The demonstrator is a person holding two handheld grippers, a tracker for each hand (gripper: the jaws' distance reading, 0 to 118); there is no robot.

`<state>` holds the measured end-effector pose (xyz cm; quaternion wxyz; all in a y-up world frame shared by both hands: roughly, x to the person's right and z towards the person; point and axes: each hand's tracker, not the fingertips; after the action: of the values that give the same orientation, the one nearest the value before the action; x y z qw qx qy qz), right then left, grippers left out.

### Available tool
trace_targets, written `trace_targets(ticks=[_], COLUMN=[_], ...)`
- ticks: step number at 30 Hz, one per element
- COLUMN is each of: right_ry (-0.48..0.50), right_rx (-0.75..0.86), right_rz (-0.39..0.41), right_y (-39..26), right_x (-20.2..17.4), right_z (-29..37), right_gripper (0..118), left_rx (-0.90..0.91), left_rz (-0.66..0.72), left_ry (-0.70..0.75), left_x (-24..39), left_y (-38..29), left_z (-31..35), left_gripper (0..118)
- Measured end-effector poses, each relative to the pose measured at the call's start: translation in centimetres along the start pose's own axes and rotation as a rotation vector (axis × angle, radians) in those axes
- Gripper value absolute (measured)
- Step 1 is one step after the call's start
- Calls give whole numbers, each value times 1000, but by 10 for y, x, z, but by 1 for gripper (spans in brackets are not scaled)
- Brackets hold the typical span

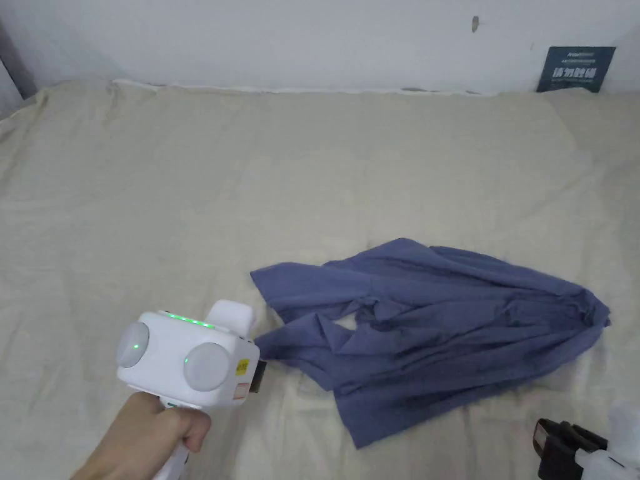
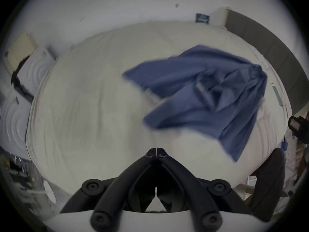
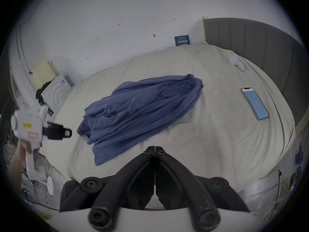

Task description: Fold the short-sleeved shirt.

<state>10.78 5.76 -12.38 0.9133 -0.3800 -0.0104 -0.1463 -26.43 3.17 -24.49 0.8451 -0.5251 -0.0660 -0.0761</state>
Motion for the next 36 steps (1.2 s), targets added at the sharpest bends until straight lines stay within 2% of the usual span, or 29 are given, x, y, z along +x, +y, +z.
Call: trace_targets(ticks=[3,4,11,12,13,14,15,16,17,23,24,25,26,27,28,30,31,32,34,36], right_ry=[3,4,-2,0,2,1,2,1,0,-8,-8,-10,-15,-17,-16,-18,-15,-12,-2,20], right_rx=[-16,-20,-48,-50,-52,-55,-58,-61,-64,-85,-89,-94,-99,-103,-104,-106,-109,-112,-104,-101], right_rz=[18,23,28,26,26,27,31,38,42,39,37,37,37,40,43,42,40,41,56,116], right_y=[-5,-5,-4,-4,-4,-3,-3,-3,-3,-2,-2,-2,-3,-3,-3,-2,-1,1,7,23], right_x=[-8,-9,-14,-14,-14,-14,-15,-15,-15,-11,-10,-9,-9,-8,-7,-6,-6,-7,-12,-24], right_z=[0,-1,-7,-8,-8,-9,-9,-10,-11,-20,-21,-23,-24,-24,-24,-26,-28,-29,-31,-40], right_gripper=[0,0,0,0,0,0,0,0,0,0,0,0,0,0,0,0,0,0,0,0], left_rx=[-39,-112,-72,-46,-29,-23,-31,-87,-4,-4,-24,-44,-36,-28,-18,-31,-37,77,79,54], left_rz=[100,125,57,49,52,52,46,28,50,84,86,96,119,144,147,96,115,80,104,129], left_ry=[-88,-135,-138,-118,-103,-103,-100,-35,-77,-89,-107,-174,-197,-208,-216,-222,-232,-146,-159,-197], left_x=[-4,-32,-39,-26,-28,-29,-30,-33,-35,-2,-6,-6,-5,-3,-19,-30,-39,-12,-10,-17], left_y=[-36,-10,17,16,23,31,42,46,63,86,86,86,85,84,84,84,83,57,43,46], left_z=[-3,-14,-31,-19,-22,-25,-33,-40,-45,-43,-53,-54,-51,-48,-84,-103,-110,-73,-72,-66], left_gripper=[0,0,0,18,63,118,116,114,115,115,112,98,41,0,0,0,0,0,0,0])
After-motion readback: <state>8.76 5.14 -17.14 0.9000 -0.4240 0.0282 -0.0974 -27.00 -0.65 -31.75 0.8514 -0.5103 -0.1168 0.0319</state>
